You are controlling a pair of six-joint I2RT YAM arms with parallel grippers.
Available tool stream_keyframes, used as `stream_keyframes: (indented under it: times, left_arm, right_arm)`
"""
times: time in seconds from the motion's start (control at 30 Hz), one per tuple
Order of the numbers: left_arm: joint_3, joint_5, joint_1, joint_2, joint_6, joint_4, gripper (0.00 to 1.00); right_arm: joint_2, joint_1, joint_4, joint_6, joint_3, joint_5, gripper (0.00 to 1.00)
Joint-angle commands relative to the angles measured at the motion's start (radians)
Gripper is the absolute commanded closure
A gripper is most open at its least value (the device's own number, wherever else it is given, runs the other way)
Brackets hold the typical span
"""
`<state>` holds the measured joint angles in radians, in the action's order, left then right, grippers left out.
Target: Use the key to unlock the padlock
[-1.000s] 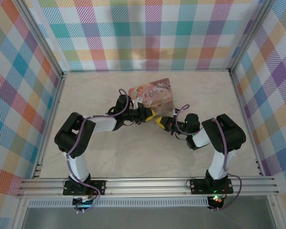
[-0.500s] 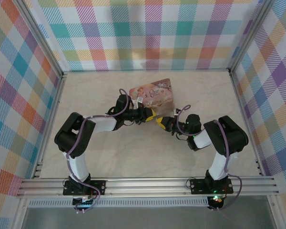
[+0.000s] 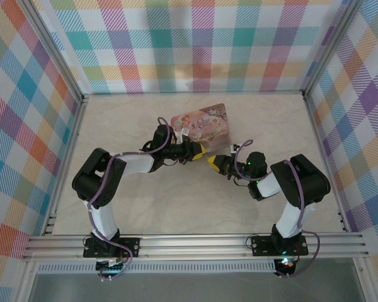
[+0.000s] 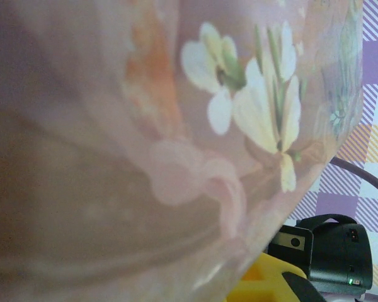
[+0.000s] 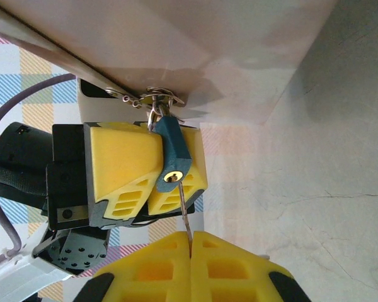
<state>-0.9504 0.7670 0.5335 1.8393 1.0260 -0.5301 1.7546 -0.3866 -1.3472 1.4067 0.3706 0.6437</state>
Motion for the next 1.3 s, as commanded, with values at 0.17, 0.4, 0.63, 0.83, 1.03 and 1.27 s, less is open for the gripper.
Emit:
stream_keyframes:
  times: [0.17,0.4,0.63,0.83,1.03,1.27]
  left_arm:
    - [-0.011,0.051,0.0,-0.001,0.025,-0.044,0.88]
    - [-0.009,0.057,0.005,0.004,0.025,-0.045,0.88]
    - [-0.001,0.059,0.011,0.003,0.032,-0.064,0.88]
    - [0.001,0.078,0.017,-0.001,0.031,-0.07,0.89]
    - [0.003,0.093,0.018,-0.003,0.029,-0.081,0.9]
    - [0.01,0.1,0.019,-0.006,0.032,-0.102,0.9]
  right_arm:
    - [-0.008,-0.016,-0.059,0.003,0.021,-0.001,1.0]
    - [-0.004,-0.018,-0.059,0.008,0.048,-0.006,1.0]
    - [0.021,-0.019,-0.059,0.026,0.07,-0.021,1.0]
    - [0.038,-0.018,-0.059,0.043,0.087,-0.037,1.0]
    - [0.039,-0.015,-0.059,0.103,0.092,-0.064,1.0]
    - [0.043,0.003,-0.06,0.213,0.073,-0.108,1.0]
